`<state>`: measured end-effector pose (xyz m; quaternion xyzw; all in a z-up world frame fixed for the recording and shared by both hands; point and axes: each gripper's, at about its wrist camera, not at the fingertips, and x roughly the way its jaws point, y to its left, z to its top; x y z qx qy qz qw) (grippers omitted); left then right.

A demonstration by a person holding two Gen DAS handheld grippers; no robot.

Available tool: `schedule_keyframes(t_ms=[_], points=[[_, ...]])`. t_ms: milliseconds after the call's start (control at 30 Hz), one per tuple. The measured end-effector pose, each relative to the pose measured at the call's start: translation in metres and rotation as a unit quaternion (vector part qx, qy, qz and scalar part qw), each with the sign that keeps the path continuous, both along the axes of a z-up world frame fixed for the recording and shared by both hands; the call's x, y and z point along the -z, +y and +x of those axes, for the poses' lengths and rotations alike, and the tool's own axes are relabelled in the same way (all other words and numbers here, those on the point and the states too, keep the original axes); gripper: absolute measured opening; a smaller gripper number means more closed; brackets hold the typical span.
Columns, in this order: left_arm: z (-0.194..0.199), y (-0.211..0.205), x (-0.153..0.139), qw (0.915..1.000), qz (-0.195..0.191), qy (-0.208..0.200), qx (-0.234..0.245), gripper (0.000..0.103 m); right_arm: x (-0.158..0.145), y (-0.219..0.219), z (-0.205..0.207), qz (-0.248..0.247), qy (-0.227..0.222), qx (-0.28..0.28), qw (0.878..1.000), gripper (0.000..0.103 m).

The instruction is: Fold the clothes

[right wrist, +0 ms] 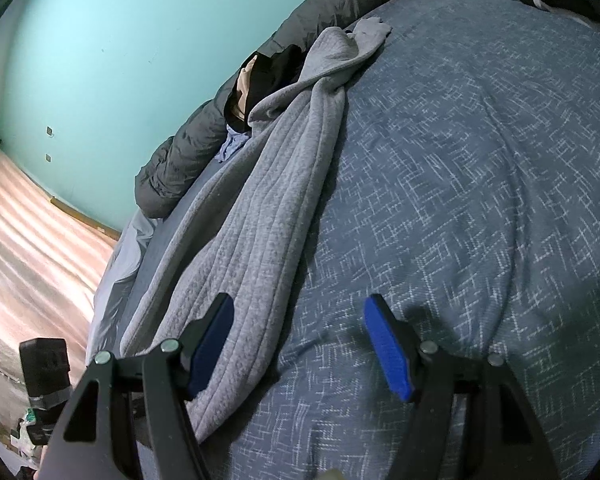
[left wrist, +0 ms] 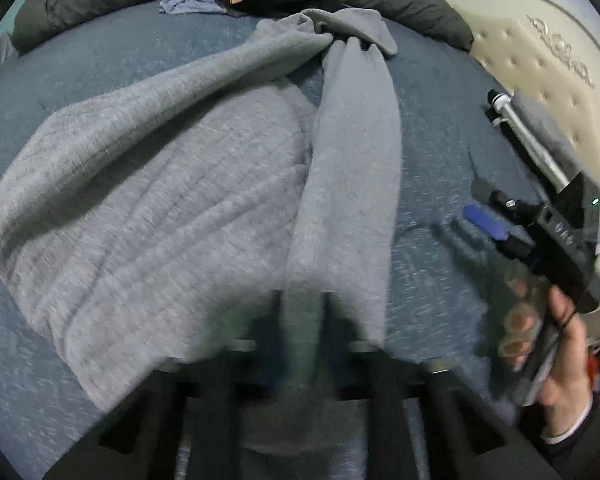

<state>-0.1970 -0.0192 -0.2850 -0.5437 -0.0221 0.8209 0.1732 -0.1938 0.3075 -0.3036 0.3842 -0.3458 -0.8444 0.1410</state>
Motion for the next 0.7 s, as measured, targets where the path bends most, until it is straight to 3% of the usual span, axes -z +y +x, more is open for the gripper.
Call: schedule_keyframes(t_ms=[233,500,700], points=[[-0.015,-0.033,-0.027,0.9990,0.006,0.040,-0.016,0.004,0.001,-0.003,-0.001,0.005,-0.003,-0.003,1.000,0.069],[-0.065,-0.123,-0.085,0.9900,0.021,0.089,-0.107,0.003,0.004,-0.004,-0.001,0.012,-0.006,-0.008,1.000,0.069],[-0.108,-0.183,-0.092,0.9828,0.004,0.089,-0.161,0.003,0.005,-0.002,-0.002,0.017,-0.007,-0.008,1.000,0.069]])
